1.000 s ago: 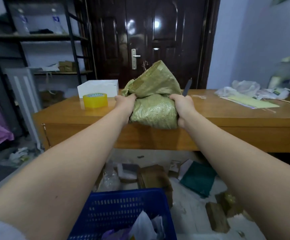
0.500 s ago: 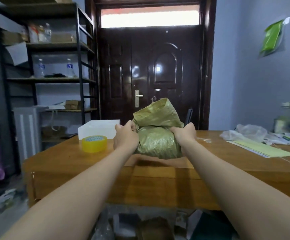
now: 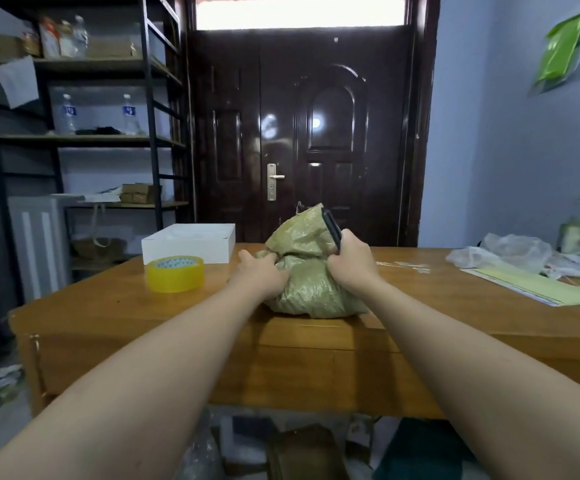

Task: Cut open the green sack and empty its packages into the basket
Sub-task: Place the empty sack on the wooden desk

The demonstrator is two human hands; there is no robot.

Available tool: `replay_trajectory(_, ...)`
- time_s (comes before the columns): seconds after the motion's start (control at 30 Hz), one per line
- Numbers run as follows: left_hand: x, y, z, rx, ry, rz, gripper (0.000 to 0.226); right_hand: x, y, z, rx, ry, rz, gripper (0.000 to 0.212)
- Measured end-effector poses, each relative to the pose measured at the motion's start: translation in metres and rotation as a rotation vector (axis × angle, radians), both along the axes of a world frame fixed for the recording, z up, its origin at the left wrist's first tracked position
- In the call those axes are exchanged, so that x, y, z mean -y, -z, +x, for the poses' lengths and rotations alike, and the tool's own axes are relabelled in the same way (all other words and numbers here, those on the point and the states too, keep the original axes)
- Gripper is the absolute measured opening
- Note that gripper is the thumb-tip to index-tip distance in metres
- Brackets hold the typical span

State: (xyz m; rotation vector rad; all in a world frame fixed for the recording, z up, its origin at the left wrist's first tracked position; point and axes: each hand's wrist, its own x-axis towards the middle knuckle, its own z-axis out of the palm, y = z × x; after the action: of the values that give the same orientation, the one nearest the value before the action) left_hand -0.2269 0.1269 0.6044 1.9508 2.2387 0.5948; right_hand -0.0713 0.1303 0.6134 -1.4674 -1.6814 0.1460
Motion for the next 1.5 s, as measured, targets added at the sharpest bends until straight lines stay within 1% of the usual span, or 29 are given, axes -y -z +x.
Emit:
replay_trajectory(0.07,-0.008,0.01,-0.003,-0.027,-0.008,-0.045,0.062,-0.003,0.004,-0.003,0.099,-0.031,-0.066,0.005)
replay_trajectory(0.13,-0.01,0.018,-0.003,-0.141,-0.04,-0.033,0.059,-0.006,0.011,-0.007,0.193,-0.016,-0.107,0.007)
replay_trajectory(0.2,-0.006,0.021,0.0,-0.339,-0.058,0.057,0.054,-0.009,0.017,-0.01,0.229,0.002,-0.142,0.007)
replay_trajectory(0.23,-0.005,0.022,0.002,-0.404,-0.042,0.109,0.05,-0.011,0.018,-0.01,0.232,0.012,-0.157,0.007)
replay_trajectory(0.27,-0.006,0.022,0.003,-0.422,-0.012,0.143,0.048,-0.011,0.019,-0.01,0.228,0.017,-0.173,0.008)
replay_trajectory(0.3,-0.009,0.023,0.003,-0.392,0.016,0.152,0.046,-0.012,0.02,-0.01,0.226,0.019,-0.19,0.009)
replay_trajectory(0.37,-0.012,0.025,0.001,-0.264,0.066,0.121,0.051,-0.011,0.02,-0.011,0.229,0.017,-0.225,0.013)
replay_trajectory(0.43,-0.009,0.026,-0.003,-0.159,0.115,0.068,0.068,-0.009,0.021,-0.011,0.231,0.001,-0.253,0.014)
replay_trajectory(0.5,-0.004,0.028,-0.006,-0.159,0.155,0.054,0.081,-0.008,0.022,-0.011,0.226,-0.005,-0.264,0.012)
replay_trajectory(0.57,0.0,0.03,-0.008,-0.209,0.161,0.018,0.083,-0.006,0.026,-0.011,0.225,0.007,-0.239,0.01)
replay_trajectory(0.67,0.009,0.02,-0.005,-0.254,0.128,-0.007,0.078,0.001,0.028,-0.012,0.265,0.058,-0.073,0.006)
replay_trajectory(0.73,0.016,0.009,0.0,-0.229,0.085,0.028,0.074,0.008,0.017,-0.013,0.334,0.137,0.084,0.004)
replay_trajectory(0.8,0.024,0.0,0.004,-0.198,0.054,0.073,0.072,0.016,0.004,-0.014,0.399,0.216,0.163,0.01)
replay_trajectory(0.87,0.033,-0.008,0.005,-0.227,0.016,0.104,0.069,0.027,-0.005,-0.011,0.425,0.244,0.157,0.016)
replay_trajectory(0.93,0.044,-0.015,0.004,-0.228,-0.032,0.129,0.065,0.038,-0.011,-0.006,0.406,0.203,0.121,0.015)
replay_trajectory(1.0,0.055,-0.018,0.004,-0.202,-0.059,0.181,0.063,0.051,-0.015,-0.001,0.305,0.104,0.019,0.01)
replay_trajectory(1.07,0.062,-0.016,0.006,-0.106,-0.017,0.233,0.06,0.063,-0.015,0.004,0.219,0.03,-0.079,0.009)
replay_trajectory(1.13,0.069,-0.013,0.007,0.006,0.044,0.255,0.049,0.072,-0.012,0.006,0.175,-0.012,-0.117,0.009)
replay_trajectory(1.2,0.075,-0.011,0.006,0.014,0.079,0.259,0.032,0.08,-0.01,0.007,0.113,-0.064,-0.141,0.009)
replay_trajectory(1.27,0.079,-0.011,0.006,0.01,0.09,0.245,0.027,0.088,-0.009,0.007,0.035,-0.133,-0.182,0.017)
replay_trajectory(1.33,0.082,-0.013,0.008,0.016,0.118,0.139,0.035,0.096,-0.008,0.007,0.008,-0.186,-0.235,0.027)
replay_trajectory(1.37,0.082,-0.012,0.009,0.016,0.142,0.059,0.049,0.1,-0.008,0.008,0.022,-0.197,-0.265,0.029)
replay_trajectory(1.4,0.082,-0.01,0.01,0.002,0.158,-0.012,0.066,0.103,-0.007,0.008,0.042,-0.198,-0.296,0.029)
replay_trajectory(1.43,0.081,-0.007,0.011,-0.031,0.153,-0.066,0.077,0.106,-0.006,0.009,0.07,-0.19,-0.329,0.026)
replay_trajectory(1.47,0.081,-0.001,0.011,-0.069,0.148,-0.097,0.082,0.11,-0.004,0.011,0.102,-0.176,-0.357,0.022)
replay_trajectory(1.5,0.083,0.004,0.012,-0.095,0.149,-0.104,0.081,0.112,-0.001,0.013,0.124,-0.161,-0.372,0.02)
